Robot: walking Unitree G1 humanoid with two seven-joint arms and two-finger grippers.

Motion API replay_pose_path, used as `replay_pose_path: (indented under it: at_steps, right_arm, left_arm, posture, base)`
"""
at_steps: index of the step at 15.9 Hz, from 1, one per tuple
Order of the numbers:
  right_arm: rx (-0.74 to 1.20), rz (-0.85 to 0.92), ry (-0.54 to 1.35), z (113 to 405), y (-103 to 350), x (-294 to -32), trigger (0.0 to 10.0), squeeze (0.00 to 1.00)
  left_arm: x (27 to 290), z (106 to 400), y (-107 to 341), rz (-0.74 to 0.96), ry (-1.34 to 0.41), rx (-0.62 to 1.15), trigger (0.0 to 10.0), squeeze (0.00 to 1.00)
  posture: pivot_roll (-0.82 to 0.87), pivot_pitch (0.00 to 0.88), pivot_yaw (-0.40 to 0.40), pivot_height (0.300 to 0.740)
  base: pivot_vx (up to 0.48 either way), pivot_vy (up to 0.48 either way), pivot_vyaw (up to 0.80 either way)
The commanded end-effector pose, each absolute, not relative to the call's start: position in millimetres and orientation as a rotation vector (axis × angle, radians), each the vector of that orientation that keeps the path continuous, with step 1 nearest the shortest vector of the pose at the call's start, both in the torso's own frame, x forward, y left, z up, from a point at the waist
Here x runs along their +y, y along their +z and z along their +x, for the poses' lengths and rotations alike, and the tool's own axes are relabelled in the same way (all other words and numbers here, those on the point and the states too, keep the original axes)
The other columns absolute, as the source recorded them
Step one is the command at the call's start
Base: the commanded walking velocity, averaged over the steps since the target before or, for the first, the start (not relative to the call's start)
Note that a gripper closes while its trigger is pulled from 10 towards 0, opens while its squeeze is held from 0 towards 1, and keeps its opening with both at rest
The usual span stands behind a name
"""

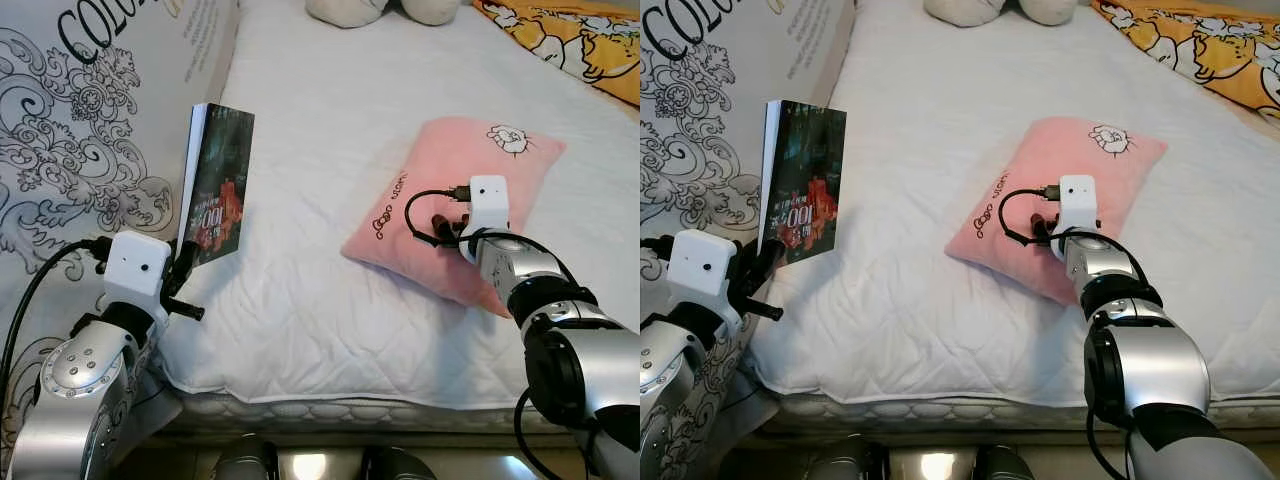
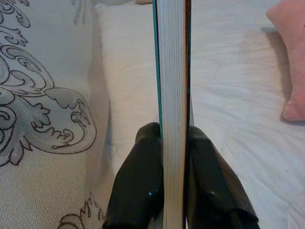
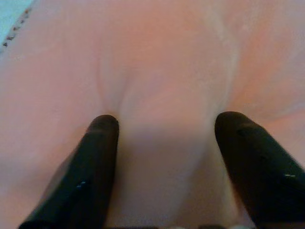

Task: Clean up the room

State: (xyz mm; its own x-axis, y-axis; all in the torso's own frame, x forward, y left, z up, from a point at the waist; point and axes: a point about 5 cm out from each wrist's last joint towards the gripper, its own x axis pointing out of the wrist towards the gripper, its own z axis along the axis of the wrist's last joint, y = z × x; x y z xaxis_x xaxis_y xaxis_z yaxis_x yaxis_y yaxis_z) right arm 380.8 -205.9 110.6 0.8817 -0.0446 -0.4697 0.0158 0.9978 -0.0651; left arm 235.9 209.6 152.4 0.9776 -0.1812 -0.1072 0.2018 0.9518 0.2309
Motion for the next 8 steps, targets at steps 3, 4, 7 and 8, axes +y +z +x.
replay_pose_path:
  at_steps: [3,4,7,8]
  right_arm:
    - [0.608,-0.005,-0.067,362.5,82.1,-217.9,0.0,0.00]
    - [0.609,-0.005,-0.066,362.0,81.3,-218.2,0.0,0.00]
    - [0.611,-0.001,-0.061,360.8,79.7,-218.9,0.0,0.00]
    - [0.611,-0.001,-0.057,360.3,78.9,-218.9,0.0,0.00]
  left_arm:
    - [208.7,236.1,161.0,0.239,-0.198,0.046,10.0,0.00]
    - [208.8,236.6,160.9,0.240,-0.198,0.047,10.0,0.00]
    - [208.6,236.7,159.2,0.240,-0.199,0.053,10.0,0.00]
    - [208.7,236.7,158.7,0.241,-0.198,0.055,10.0,0.00]
  posture:
    - [0.12,0.146,-0.013,0.740]
    - [0.12,0.146,-0.012,0.740]
    - [0.12,0.142,-0.010,0.740]
    - [0.12,0.142,-0.011,0.740]
  base:
    - [0.000,0.000,0.00]
    - [0.000,0.000,0.00]
    - [0.000,0.000,0.00]
    - [0.000,0.000,0.00]
